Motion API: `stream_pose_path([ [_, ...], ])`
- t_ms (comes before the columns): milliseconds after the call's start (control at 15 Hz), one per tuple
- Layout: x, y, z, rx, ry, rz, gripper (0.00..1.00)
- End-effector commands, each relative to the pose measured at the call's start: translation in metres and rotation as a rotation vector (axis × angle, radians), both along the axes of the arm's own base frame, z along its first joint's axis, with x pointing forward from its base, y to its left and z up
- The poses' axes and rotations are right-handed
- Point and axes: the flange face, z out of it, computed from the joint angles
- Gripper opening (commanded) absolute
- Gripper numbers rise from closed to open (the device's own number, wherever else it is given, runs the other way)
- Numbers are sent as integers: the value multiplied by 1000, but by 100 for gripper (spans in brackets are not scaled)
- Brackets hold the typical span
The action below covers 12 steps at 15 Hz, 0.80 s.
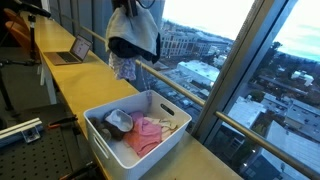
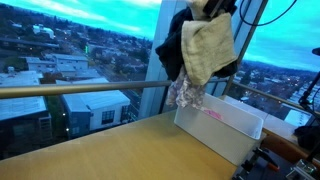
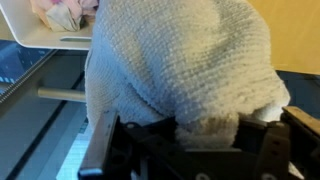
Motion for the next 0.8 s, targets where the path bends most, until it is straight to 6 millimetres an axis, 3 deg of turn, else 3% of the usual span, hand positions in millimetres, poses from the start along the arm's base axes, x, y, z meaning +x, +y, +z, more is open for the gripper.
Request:
stream_pose_path([
  [0,-28,77,44,-24,-18,55,4],
  [67,-36,103,46,-24,0,65,4],
  [133,-39,126,34,-26,27,72,4],
  [333,-43,160,-6,-27,105,87,4],
  [533,-35,174,-59,-37,181,86,4],
  [733,-22,168,-101,-65,245,70,4],
])
